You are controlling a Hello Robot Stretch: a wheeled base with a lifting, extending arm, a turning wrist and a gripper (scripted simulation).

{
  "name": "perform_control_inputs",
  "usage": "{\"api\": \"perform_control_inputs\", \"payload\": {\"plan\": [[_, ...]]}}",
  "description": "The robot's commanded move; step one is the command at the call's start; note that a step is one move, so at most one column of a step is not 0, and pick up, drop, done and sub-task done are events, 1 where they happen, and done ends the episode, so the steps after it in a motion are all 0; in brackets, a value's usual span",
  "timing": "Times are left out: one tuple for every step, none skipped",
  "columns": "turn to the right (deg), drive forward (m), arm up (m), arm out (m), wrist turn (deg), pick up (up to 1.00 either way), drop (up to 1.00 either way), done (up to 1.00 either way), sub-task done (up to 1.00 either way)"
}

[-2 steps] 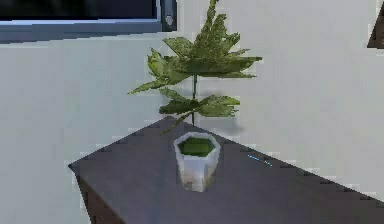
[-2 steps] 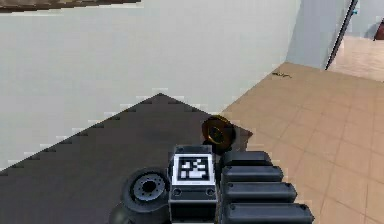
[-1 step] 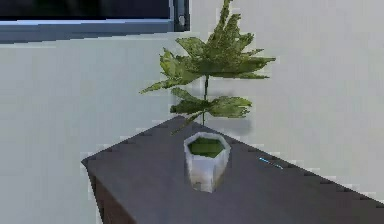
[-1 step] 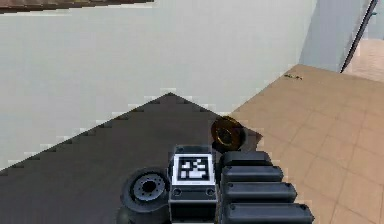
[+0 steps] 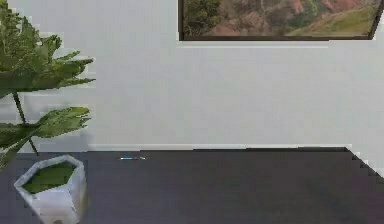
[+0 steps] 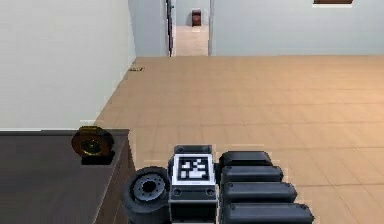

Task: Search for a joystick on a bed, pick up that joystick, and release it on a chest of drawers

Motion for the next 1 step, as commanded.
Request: {"api": "perform_control_inputs", "payload": {"plan": [[45.0, 0.00, 0.00, 0.00, 0.0, 0.00, 0.00, 0.00, 0.00]]}}
